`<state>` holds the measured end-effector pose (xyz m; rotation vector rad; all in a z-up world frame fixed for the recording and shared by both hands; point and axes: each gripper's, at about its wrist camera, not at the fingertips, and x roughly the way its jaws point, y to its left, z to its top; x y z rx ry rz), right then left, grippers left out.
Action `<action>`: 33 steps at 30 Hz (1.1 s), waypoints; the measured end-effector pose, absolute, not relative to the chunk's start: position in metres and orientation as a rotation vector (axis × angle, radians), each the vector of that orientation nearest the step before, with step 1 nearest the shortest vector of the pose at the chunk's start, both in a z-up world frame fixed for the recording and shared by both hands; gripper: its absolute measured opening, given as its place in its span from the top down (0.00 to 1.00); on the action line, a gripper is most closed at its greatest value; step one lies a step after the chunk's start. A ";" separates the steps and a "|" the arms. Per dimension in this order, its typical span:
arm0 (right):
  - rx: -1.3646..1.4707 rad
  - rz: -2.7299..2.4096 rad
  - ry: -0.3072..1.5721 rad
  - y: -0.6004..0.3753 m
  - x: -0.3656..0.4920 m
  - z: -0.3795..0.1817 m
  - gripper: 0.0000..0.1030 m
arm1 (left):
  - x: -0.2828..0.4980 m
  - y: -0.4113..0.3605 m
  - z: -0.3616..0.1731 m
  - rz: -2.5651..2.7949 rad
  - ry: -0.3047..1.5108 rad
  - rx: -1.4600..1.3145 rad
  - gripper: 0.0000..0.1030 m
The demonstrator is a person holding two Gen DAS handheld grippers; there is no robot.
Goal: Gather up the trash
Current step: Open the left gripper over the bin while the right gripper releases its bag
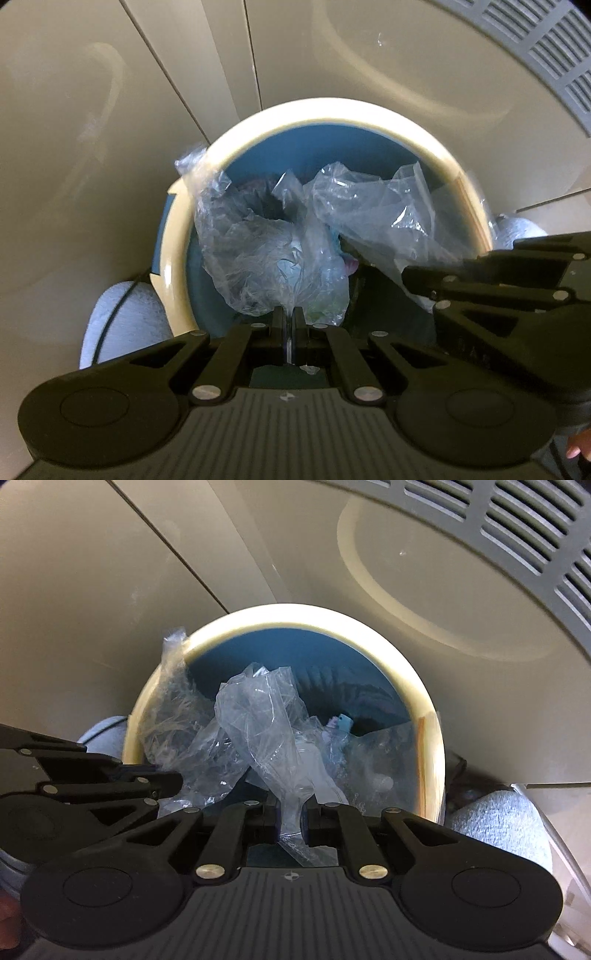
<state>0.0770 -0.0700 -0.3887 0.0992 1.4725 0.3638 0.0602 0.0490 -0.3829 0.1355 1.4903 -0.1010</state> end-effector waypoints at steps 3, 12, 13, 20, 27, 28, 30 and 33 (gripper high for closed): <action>0.107 0.362 1.500 -0.066 0.078 -0.398 0.87 | 0.064 0.050 -0.393 -0.099 1.519 0.134 0.98; 0.095 0.358 1.538 -0.064 0.082 -0.406 0.84 | 0.074 0.045 -0.404 -0.094 1.559 0.143 0.58; 0.090 0.358 1.534 -0.063 0.082 -0.404 0.78 | 0.074 0.045 -0.401 -0.088 1.550 0.159 0.47; 0.068 0.319 1.461 -0.076 0.081 -0.375 0.23 | 0.067 0.068 -0.371 -0.059 1.474 0.165 0.09; 0.083 0.348 1.370 -0.090 0.069 -0.341 0.18 | 0.053 0.090 -0.326 -0.047 1.408 0.070 0.02; 0.083 0.350 1.353 -0.092 0.066 -0.333 0.17 | 0.050 0.091 -0.318 -0.042 1.395 0.063 0.02; 0.080 0.358 1.316 -0.094 0.058 -0.318 0.17 | 0.040 0.094 -0.305 -0.028 1.371 0.057 0.01; 0.069 0.382 1.254 -0.096 0.043 -0.293 0.14 | 0.028 0.098 -0.290 -0.019 1.337 0.039 0.00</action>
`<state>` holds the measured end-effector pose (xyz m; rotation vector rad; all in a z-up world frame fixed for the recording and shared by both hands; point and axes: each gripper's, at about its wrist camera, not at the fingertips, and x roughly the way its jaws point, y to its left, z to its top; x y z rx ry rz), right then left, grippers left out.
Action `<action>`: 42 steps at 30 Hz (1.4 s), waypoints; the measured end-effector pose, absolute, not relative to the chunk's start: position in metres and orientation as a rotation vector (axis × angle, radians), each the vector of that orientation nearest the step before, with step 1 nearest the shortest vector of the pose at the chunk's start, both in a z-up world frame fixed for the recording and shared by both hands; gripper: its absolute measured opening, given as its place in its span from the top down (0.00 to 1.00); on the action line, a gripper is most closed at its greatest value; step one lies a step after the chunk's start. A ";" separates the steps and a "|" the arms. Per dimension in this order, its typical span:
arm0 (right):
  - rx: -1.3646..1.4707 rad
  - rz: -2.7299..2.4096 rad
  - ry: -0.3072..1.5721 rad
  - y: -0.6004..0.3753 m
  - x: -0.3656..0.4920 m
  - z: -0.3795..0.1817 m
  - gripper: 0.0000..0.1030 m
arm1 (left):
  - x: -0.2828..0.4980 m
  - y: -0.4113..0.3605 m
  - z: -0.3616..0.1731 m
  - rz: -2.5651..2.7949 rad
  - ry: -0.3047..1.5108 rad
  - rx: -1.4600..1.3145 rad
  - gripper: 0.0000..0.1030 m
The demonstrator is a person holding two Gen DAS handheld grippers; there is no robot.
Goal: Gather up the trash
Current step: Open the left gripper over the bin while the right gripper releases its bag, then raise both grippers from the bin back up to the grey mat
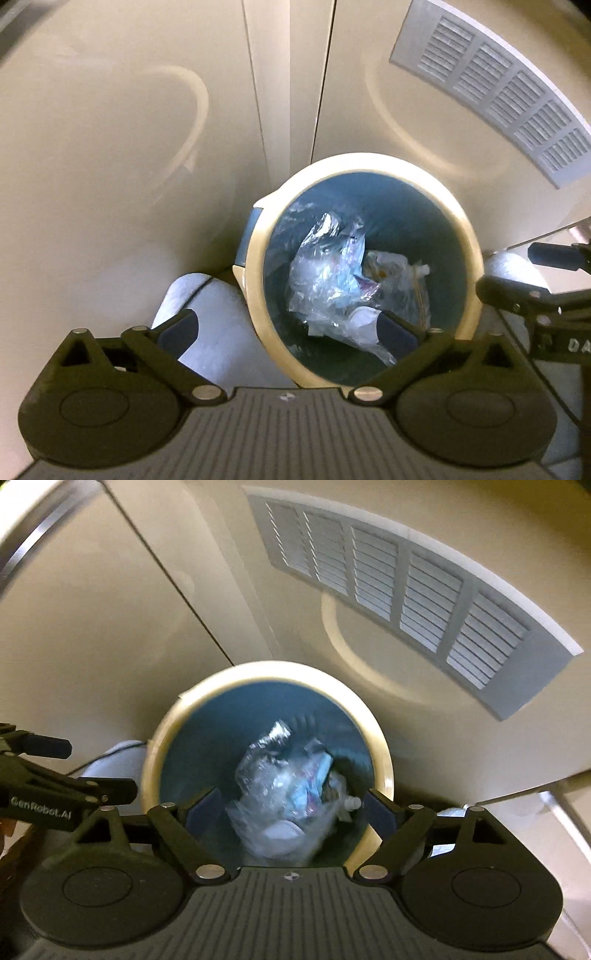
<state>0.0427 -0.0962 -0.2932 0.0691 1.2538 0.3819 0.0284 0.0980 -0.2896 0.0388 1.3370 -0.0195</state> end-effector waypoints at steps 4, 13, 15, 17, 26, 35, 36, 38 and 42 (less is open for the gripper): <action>0.020 0.424 1.182 -0.092 0.026 -0.266 0.10 | 0.010 0.104 -0.282 -0.004 1.323 -0.008 0.00; 0.006 0.460 1.060 -0.102 -0.003 -0.221 0.08 | -0.020 0.094 -0.238 -0.010 1.181 0.031 0.00; 0.008 0.465 1.048 -0.103 -0.006 -0.216 0.08 | -0.024 0.091 -0.231 -0.020 1.159 0.047 0.00; -0.002 0.460 1.036 -0.103 -0.010 -0.212 0.08 | -0.027 0.088 -0.225 -0.030 1.145 0.054 0.00; -0.013 0.435 0.994 -0.106 -0.018 -0.200 0.07 | -0.034 0.087 -0.214 -0.041 1.098 0.062 0.00; -0.019 0.438 0.967 -0.106 -0.022 -0.191 0.07 | -0.036 0.091 -0.202 -0.042 1.066 0.040 0.00; -0.023 0.440 0.960 -0.106 -0.022 -0.189 0.07 | -0.037 0.091 -0.201 -0.042 1.060 0.037 0.00; -0.026 0.446 0.949 -0.106 -0.023 -0.185 0.07 | -0.036 0.091 -0.197 -0.042 1.049 0.034 0.00; -0.024 0.457 0.919 -0.106 -0.024 -0.171 0.07 | -0.036 0.091 -0.187 -0.045 1.031 0.030 0.00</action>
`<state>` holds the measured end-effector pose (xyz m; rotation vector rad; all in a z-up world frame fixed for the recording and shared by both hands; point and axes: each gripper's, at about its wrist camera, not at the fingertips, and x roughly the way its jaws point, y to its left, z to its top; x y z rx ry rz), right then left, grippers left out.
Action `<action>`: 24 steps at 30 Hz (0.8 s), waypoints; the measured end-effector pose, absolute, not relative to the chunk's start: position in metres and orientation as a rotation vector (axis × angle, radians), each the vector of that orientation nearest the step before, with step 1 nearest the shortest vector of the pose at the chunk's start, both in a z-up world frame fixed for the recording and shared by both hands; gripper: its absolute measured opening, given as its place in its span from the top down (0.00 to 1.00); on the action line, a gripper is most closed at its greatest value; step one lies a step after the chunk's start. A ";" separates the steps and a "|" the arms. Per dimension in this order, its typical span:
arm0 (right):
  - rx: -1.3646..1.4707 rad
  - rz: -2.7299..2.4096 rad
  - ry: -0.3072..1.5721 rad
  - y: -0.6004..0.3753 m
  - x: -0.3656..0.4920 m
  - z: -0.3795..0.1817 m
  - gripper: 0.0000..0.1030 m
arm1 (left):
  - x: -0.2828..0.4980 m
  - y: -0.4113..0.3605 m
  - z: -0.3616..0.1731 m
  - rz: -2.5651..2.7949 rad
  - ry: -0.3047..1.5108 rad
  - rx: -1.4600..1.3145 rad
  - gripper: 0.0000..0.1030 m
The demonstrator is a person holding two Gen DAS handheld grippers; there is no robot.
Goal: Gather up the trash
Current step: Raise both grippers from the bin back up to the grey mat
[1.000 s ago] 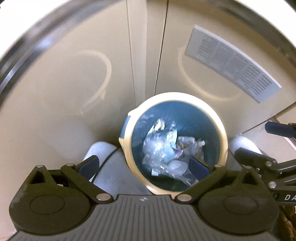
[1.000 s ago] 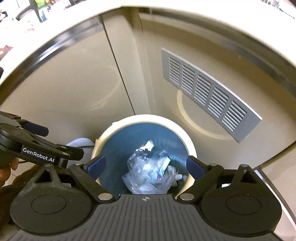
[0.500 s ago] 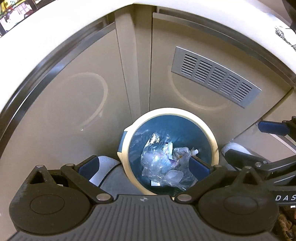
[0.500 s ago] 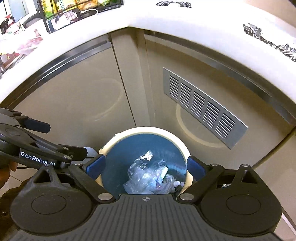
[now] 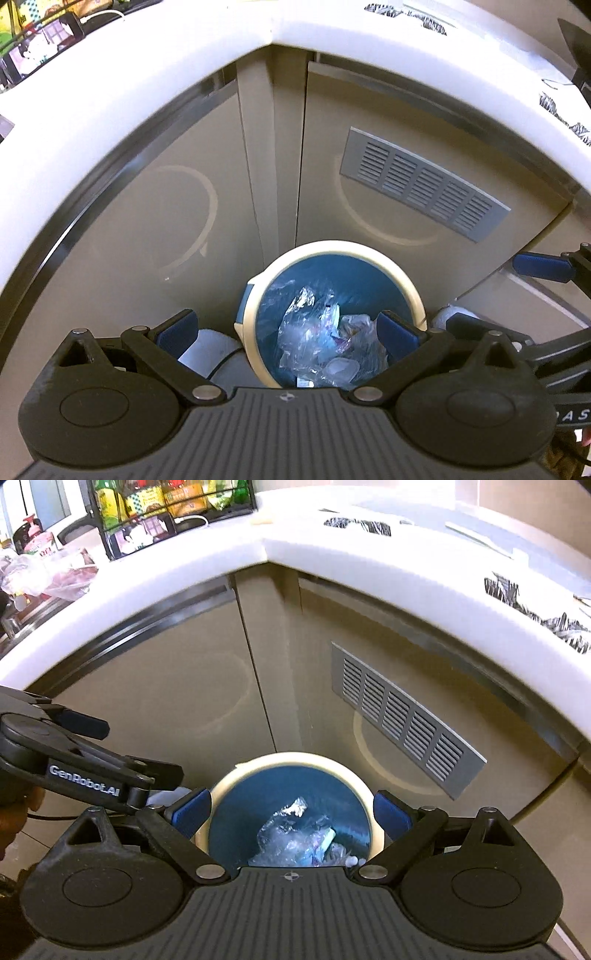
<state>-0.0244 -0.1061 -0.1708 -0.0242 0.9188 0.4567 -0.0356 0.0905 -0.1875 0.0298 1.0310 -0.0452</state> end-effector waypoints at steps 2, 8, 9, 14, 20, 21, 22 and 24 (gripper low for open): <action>-0.026 0.463 0.892 -0.107 -0.025 -0.162 0.08 | -0.035 0.090 -0.180 -0.049 1.014 0.030 0.00; -0.037 0.459 0.778 -0.113 -0.018 -0.127 0.07 | -0.027 0.092 -0.145 -0.045 0.928 0.016 0.00; -0.034 0.461 0.752 -0.115 -0.016 -0.120 0.07 | -0.024 0.092 -0.138 -0.044 0.911 0.014 0.00; -0.036 0.415 0.577 -0.130 0.004 -0.085 0.05 | -0.004 0.093 -0.099 -0.035 0.807 0.000 0.00; 0.002 0.217 0.486 -0.171 0.069 -0.072 0.03 | 0.044 0.092 -0.071 -0.021 0.733 -0.083 0.00; 0.012 0.188 0.493 -0.180 0.083 -0.075 0.03 | 0.054 0.092 -0.069 -0.023 0.724 -0.100 0.00; 0.019 0.152 0.501 -0.188 0.097 -0.078 0.03 | 0.064 0.092 -0.067 -0.022 0.716 -0.114 0.00; 0.027 0.083 0.508 -0.202 0.124 -0.086 0.03 | 0.086 0.092 -0.063 -0.011 0.704 -0.131 0.00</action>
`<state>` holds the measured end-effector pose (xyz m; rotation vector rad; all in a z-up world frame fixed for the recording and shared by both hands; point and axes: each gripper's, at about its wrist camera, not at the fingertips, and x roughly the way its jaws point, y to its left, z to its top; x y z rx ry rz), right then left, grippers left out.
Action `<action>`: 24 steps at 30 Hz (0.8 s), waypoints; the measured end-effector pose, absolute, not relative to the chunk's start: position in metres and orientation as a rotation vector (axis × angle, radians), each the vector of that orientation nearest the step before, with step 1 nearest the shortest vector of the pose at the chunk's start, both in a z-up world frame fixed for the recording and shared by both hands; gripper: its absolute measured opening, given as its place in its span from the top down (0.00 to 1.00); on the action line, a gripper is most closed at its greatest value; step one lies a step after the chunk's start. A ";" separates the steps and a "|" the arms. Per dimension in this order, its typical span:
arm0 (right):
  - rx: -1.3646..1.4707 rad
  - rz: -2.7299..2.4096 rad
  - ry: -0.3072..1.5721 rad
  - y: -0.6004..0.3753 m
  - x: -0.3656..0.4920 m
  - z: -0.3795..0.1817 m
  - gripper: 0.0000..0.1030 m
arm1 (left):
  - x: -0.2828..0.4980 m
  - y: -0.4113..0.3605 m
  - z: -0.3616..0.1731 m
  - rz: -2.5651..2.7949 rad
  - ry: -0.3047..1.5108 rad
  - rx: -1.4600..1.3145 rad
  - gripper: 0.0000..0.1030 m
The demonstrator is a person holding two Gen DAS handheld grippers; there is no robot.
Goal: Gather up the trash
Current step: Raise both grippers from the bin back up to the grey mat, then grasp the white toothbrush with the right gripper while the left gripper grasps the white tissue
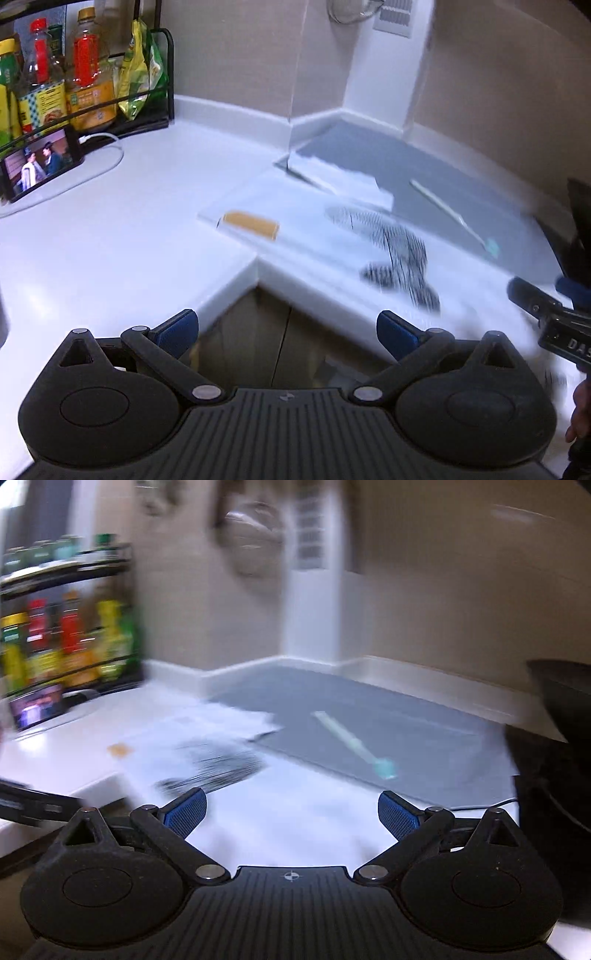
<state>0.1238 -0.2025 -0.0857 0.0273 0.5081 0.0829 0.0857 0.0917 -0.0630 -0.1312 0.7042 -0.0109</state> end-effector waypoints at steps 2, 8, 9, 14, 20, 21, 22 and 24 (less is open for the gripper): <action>0.036 0.031 0.524 -0.215 0.152 -0.093 0.03 | 0.109 0.092 -0.061 0.010 0.687 -0.136 0.00; 0.050 -0.005 0.572 -0.229 0.218 -0.113 0.03 | 0.186 0.087 -0.060 0.018 0.724 -0.193 0.00; 0.053 -0.009 0.591 -0.229 0.229 -0.116 0.03 | 0.198 0.086 -0.060 0.021 0.728 -0.200 0.00; 0.093 0.010 0.669 -0.227 0.274 -0.128 0.04 | 0.254 0.081 -0.065 0.062 0.748 -0.205 0.00; 0.076 -0.023 0.711 -0.223 0.312 -0.138 0.04 | 0.305 0.073 -0.080 0.071 0.802 -0.209 0.00; 0.069 -0.021 0.726 -0.222 0.318 -0.141 0.04 | 0.310 0.071 -0.083 0.076 0.807 -0.206 0.00; 0.051 -0.025 0.727 -0.219 0.321 -0.142 0.03 | 0.313 0.068 -0.084 0.075 0.806 -0.196 0.00; 0.029 -0.022 0.729 -0.215 0.325 -0.142 0.04 | 0.319 0.064 -0.085 0.049 0.807 -0.182 0.00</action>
